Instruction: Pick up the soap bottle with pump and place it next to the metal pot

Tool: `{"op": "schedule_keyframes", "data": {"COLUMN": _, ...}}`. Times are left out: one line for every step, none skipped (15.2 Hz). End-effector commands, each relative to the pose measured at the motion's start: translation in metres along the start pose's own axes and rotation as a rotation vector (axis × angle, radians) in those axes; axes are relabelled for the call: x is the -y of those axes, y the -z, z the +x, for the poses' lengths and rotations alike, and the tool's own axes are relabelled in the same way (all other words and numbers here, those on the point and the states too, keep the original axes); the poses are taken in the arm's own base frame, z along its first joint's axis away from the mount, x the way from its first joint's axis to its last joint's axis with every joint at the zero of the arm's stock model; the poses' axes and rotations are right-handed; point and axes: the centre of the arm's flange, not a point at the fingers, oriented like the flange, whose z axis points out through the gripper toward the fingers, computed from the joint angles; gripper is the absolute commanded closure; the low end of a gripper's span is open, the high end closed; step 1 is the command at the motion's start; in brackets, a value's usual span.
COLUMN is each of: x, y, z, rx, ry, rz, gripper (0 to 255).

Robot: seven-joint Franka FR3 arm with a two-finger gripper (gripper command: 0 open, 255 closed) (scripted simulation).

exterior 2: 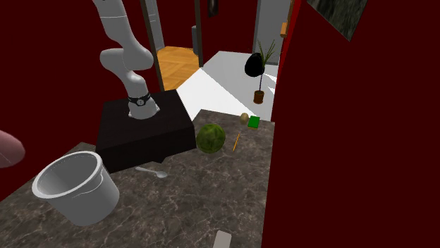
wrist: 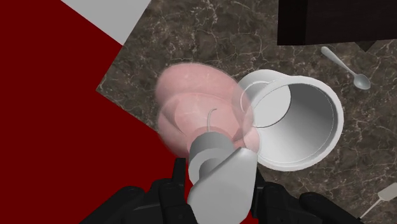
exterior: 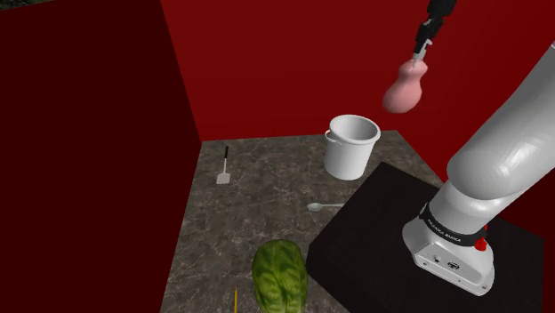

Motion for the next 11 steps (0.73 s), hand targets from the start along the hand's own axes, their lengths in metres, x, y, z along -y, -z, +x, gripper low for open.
{"op": "schedule_keyframes", "data": {"x": 0.0, "y": -0.011, "z": 0.0, "rx": -0.002, "ry": 0.0, "rz": -0.001, "gripper": 255}}
{"op": "schedule_keyframes", "data": {"x": 0.0, "y": -0.016, "z": -0.001, "rx": -0.002, "ry": 0.0, "rz": -0.001, "gripper": 255}}
{"op": "schedule_keyframes", "data": {"x": 0.0, "y": -0.021, "z": -0.001, "rx": -0.002, "ry": 0.0, "rz": -0.001, "gripper": 255}}
{"op": "schedule_keyframes", "data": {"x": 0.0, "y": -0.026, "z": -0.002, "rx": -0.002, "ry": 0.0, "rz": -0.001, "gripper": 255}}
{"op": "schedule_keyframes", "data": {"x": 0.001, "y": -0.032, "z": -0.002, "rx": -0.002, "ry": 0.0, "rz": -0.001, "gripper": 255}}
{"op": "schedule_keyframes", "data": {"x": 0.001, "y": -0.037, "z": -0.002, "rx": -0.002, "ry": 0.0, "rz": -0.001, "gripper": 255}}
{"op": "schedule_keyframes", "data": {"x": 0.001, "y": -0.042, "z": -0.003, "rx": -0.002, "ry": 0.0, "rz": -0.001, "gripper": 255}}
{"op": "schedule_keyframes", "data": {"x": 0.001, "y": -0.047, "z": -0.003, "rx": -0.002, "ry": 0.0, "rz": -0.001, "gripper": 255}}
{"op": "schedule_keyframes", "data": {"x": 0.001, "y": -0.053, "z": -0.004, "rx": -0.002, "ry": 0.0, "rz": -0.001, "gripper": 255}}
{"op": "schedule_keyframes", "data": {"x": 0.001, "y": -0.058, "z": -0.004, "rx": -0.002, "ry": 0.0, "rz": -0.001, "gripper": 255}}
{"op": "schedule_keyframes", "data": {"x": 0.001, "y": -0.063, "z": -0.005, "rx": -0.002, "ry": 0.0, "rz": -0.001, "gripper": 255}}
